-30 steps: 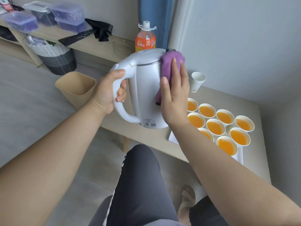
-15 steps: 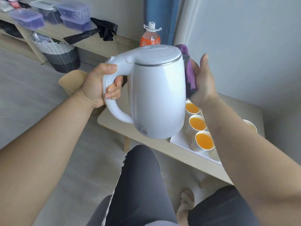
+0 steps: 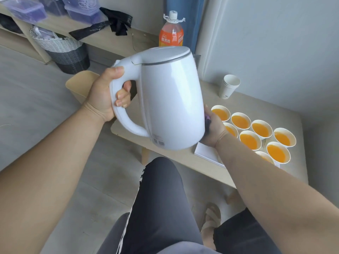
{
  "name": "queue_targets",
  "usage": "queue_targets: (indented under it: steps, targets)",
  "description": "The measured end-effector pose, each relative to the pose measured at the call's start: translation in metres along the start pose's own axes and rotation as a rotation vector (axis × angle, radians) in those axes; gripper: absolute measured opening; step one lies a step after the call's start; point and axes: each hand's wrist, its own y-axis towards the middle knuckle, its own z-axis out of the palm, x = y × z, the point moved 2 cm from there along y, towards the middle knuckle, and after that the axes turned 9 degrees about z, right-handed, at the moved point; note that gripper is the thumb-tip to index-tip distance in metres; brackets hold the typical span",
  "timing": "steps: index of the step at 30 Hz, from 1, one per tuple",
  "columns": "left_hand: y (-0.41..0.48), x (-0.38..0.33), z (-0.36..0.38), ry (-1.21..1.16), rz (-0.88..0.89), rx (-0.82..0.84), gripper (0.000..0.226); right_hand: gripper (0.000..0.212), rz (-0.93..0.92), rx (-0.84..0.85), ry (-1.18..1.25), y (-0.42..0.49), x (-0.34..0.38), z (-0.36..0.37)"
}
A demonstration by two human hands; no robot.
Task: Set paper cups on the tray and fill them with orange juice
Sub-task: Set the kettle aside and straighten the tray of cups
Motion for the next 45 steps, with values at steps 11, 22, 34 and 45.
queue_targets:
  steps: [11, 22, 34, 45]
  targets:
    - [0.018, 0.028, -0.005, -0.05, 0.082, -0.319, 0.033, 0.04, 0.043, -0.061, 0.278, 0.029, -0.028, 0.038]
    - [0.018, 0.035, -0.035, 0.15, 0.04, -0.253, 0.026, 0.023, 0.167, -0.096, 0.128, 0.067, -0.035, 0.031]
    - [0.036, 0.061, -0.043, 0.374, 0.042, -0.252, 0.035, 0.061, -0.115, -0.344, -1.469, 0.124, -0.044, -0.002]
    - [0.091, 0.078, -0.007, 0.419, -0.011, -0.109, 0.029, 0.053, -0.208, -0.221, -0.227, 0.089, 0.062, 0.028]
